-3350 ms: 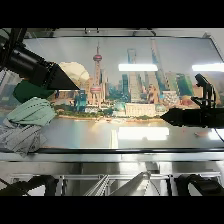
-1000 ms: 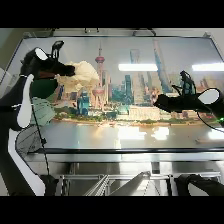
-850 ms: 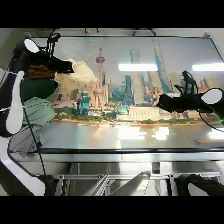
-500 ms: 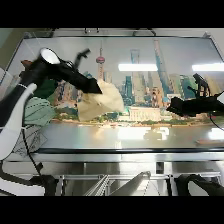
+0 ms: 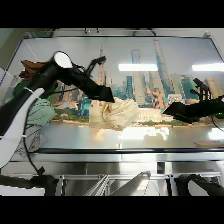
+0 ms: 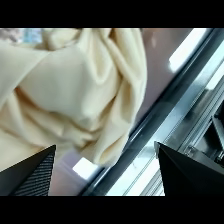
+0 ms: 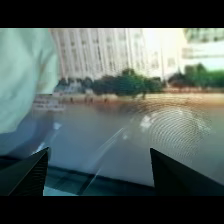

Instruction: Fold the shirts.

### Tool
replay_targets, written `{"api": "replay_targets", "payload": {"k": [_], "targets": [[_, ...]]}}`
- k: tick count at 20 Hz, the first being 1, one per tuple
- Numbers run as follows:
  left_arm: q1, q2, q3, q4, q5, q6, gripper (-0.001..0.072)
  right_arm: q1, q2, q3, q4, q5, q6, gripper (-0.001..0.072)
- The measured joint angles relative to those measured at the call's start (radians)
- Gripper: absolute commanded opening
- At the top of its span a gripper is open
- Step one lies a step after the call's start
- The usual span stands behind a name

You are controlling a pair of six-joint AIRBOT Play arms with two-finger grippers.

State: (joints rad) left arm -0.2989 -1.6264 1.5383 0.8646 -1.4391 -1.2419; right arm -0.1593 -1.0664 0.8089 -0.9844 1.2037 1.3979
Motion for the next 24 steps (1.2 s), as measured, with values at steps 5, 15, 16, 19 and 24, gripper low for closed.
{"api": "replay_targets", "payload": {"k": [5, 15, 16, 19, 24], "targets": [[0.187, 0.123, -0.343, 0.04, 0.067, -0.022, 0.0705, 0.123, -0.107, -0.039, 0.2, -0.126, -0.115, 0.0684], [0.156, -0.118, -0.438, -0.091, 0.212, 0.052, 0.0026, 0.299, -0.443, -0.026, 0.676, -0.247, -0.401, 0.0155], [0.139, -0.148, -0.412, -0.1, 0.212, 0.058, 0.0014, 0.303, -0.452, -0.026, 0.697, -0.25, -0.417, 0.0017], [0.094, -0.19, -0.323, -0.096, 0.19, 0.074, 0.0013, 0.3, -0.457, -0.024, 0.744, -0.226, -0.465, 0.0015], [0.138, -0.048, -0.159, -0.092, 0.107, 0.07, 0.0013, 0.179, -0.323, 0.022, 0.783, -0.095, -0.503, 0.0013]]}}
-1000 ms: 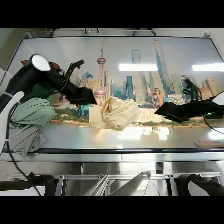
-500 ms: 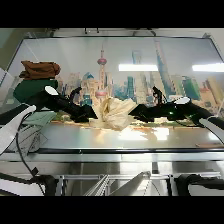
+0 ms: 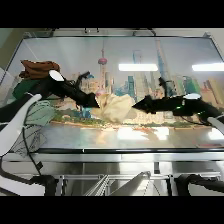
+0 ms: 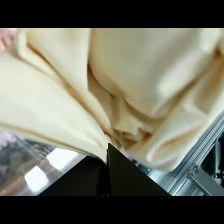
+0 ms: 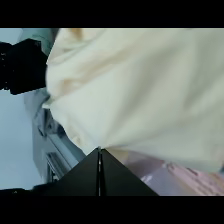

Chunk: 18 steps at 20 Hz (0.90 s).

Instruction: Fold the shirts.

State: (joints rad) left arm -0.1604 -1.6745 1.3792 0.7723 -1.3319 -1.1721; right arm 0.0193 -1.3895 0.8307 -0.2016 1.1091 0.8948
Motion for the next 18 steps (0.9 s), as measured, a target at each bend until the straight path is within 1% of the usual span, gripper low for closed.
{"api": "replay_targets", "payload": {"k": [3, 6, 8, 11, 14, 16, 18], "targets": [[0.056, 0.164, 0.124, -0.007, -0.057, -0.036, 0.0013, -0.132, 0.168, 0.073, 0.013, 0.053, 0.015, 0.0013], [0.093, 0.316, 0.308, -0.019, -0.087, -0.079, 0.0019, -0.277, 0.343, 0.212, 0.082, 0.1, 0.03, 0.0013], [0.105, 0.394, 0.444, -0.013, -0.084, -0.108, 0.002, -0.348, 0.433, 0.327, 0.142, 0.089, 0.036, 0.0013], [0.112, 0.481, 0.596, -0.02, -0.072, -0.146, 0.0019, -0.394, 0.514, 0.46, 0.171, 0.104, 0.045, 0.0013], [0.116, 0.536, 0.576, -0.015, -0.06, -0.164, 0.002, -0.37, 0.523, 0.512, 0.145, 0.098, 0.055, 0.0015], [0.116, 0.55, 0.485, -0.009, -0.066, -0.172, 0.002, -0.306, 0.491, 0.519, 0.055, 0.097, 0.084, 0.0016], [0.116, 0.546, 0.37, 0.002, -0.071, -0.171, 0.002, -0.239, 0.448, 0.502, -0.08, 0.098, 0.133, 0.0015]]}}
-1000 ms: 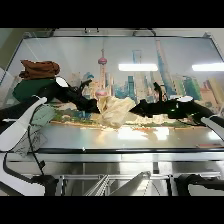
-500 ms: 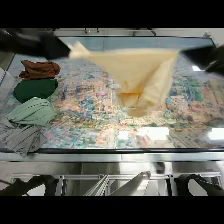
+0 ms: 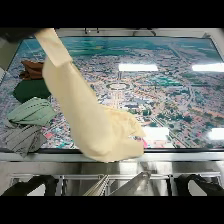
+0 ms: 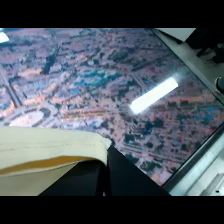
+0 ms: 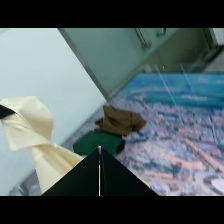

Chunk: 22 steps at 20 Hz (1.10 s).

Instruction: Fold the shirts.

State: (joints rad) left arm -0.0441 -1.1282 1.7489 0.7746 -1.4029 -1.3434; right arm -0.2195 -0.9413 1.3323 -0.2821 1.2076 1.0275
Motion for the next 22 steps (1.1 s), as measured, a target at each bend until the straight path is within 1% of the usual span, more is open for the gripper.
{"api": "replay_targets", "payload": {"k": [2, 3, 4, 5, 6, 7, 10, 12, 14, 17, 19, 20, 21, 22], "targets": [[0.0, -0.019, -0.127, 0.047, -0.001, 0.005, 0.0019, 0.044, -0.042, -0.049, -0.129, -0.004, 0.043, 0.0015], [0.001, -0.032, -0.194, 0.068, -0.002, 0.016, 0.0088, 0.057, -0.058, -0.087, -0.173, -0.005, 0.058, 0.0015], [0.0, -0.048, -0.251, 0.08, -0.004, 0.026, 0.0407, 0.068, -0.072, -0.136, -0.209, -0.004, 0.067, 0.003], [0.0, -0.069, -0.306, 0.092, -0.006, 0.038, 0.072, 0.075, -0.083, -0.188, -0.233, -0.006, 0.077, 0.0226], [0.003, -0.091, -0.349, 0.106, -0.008, 0.046, 0.0717, 0.079, -0.094, -0.253, -0.259, -0.009, 0.08, 0.0499], [0.009, -0.115, -0.384, 0.117, -0.015, 0.055, 0.0717, 0.083, -0.103, -0.32, -0.283, -0.013, 0.082, 0.0509], [0.056, -0.181, -0.427, 0.176, -0.069, 0.06, 0.0716, 0.088, -0.135, -0.499, -0.342, -0.027, 0.091, 0.0506], [0.108, -0.201, -0.451, 0.227, -0.114, 0.038, 0.0716, 0.09, -0.174, -0.595, -0.374, -0.04, 0.092, 0.0506], [0.163, -0.191, -0.511, 0.258, -0.156, 0.011, 0.0715, 0.101, -0.234, -0.663, -0.391, -0.047, 0.086, 0.0505], [0.205, -0.139, -0.67, 0.278, -0.193, -0.012, 0.0715, 0.144, -0.346, -0.71, -0.402, -0.064, 0.071, 0.0504], [0.21, -0.1, -0.789, 0.288, -0.185, -0.025, 0.0715, 0.185, -0.42, -0.723, -0.39, -0.079, 0.055, 0.0501], [0.208, -0.084, -0.838, 0.29, -0.175, -0.027, 0.0715, 0.208, -0.454, -0.726, -0.347, -0.076, 0.036, 0.0449], [0.206, -0.066, -0.884, 0.292, -0.165, -0.027, 0.0715, 0.232, -0.486, -0.729, -0.305, -0.076, 0.012, 0.0425], [0.203, -0.049, -0.927, 0.292, -0.152, -0.03, 0.0715, 0.251, -0.51, -0.729, -0.272, -0.076, -0.011, 0.0424]]}}
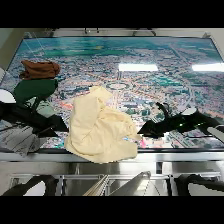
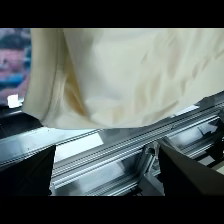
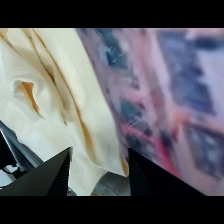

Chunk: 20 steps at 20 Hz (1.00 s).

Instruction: Fold the shirts.

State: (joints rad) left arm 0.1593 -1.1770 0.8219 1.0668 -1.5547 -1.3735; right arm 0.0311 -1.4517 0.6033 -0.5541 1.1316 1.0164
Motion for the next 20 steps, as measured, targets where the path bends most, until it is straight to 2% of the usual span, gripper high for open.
{"api": "replay_targets", "payload": {"k": [1, 2, 6, 7, 8, 11, 12, 13, 14, 15, 16, 17, 20], "targets": [[-0.002, 0.017, -0.04, 0.001, 0.016, 0.0, 0.0715, 0.019, -0.024, 0.003, 0.039, -0.002, -0.024, 0.0373], [-0.003, 0.031, -0.073, 0.003, 0.028, -0.001, 0.0715, 0.034, -0.045, 0.009, 0.066, -0.008, -0.044, 0.0291], [-0.005, 0.057, -0.183, 0.011, 0.07, -0.004, 0.0712, 0.067, -0.089, 0.05, 0.138, -0.031, -0.099, 0.0282], [-0.005, 0.055, -0.205, 0.012, 0.083, -0.006, 0.0697, 0.072, -0.095, 0.061, 0.15, -0.038, -0.106, 0.0267], [-0.005, 0.045, -0.226, 0.014, 0.098, -0.006, 0.0697, 0.078, -0.101, 0.073, 0.163, -0.042, -0.113, 0.0195], [-0.005, -0.021, -0.264, 0.013, 0.149, -0.006, 0.0697, 0.098, -0.118, 0.094, 0.2, -0.03, -0.124, 0.0191], [-0.005, -0.05, -0.271, 0.004, 0.166, -0.006, 0.0696, 0.105, -0.124, 0.097, 0.205, -0.029, -0.128, 0.0143], [-0.005, -0.085, -0.275, -0.013, 0.186, 0.002, 0.0695, 0.109, -0.128, 0.1, 0.211, -0.027, -0.129, 0.0138], [-0.005, -0.117, -0.278, -0.045, 0.181, 0.018, 0.0575, 0.114, -0.131, 0.101, 0.216, -0.025, -0.129, 0.012], [-0.005, -0.15, -0.281, -0.083, 0.192, 0.038, 0.0296, 0.116, -0.133, 0.102, 0.22, -0.022, -0.132, 0.0076], [-0.005, -0.182, -0.283, -0.11, 0.227, 0.065, 0.0065, 0.117, -0.135, 0.103, 0.227, -0.02, -0.133, 0.0015], [-0.005, -0.208, -0.284, -0.14, 0.258, 0.093, 0.0014, 0.119, -0.136, 0.104, 0.232, -0.013, -0.137, 0.0015], [-0.005, -0.247, -0.286, -0.237, 0.285, 0.171, 0.0014, 0.116, -0.134, 0.105, 0.254, 0.014, -0.16, 0.0014]]}}
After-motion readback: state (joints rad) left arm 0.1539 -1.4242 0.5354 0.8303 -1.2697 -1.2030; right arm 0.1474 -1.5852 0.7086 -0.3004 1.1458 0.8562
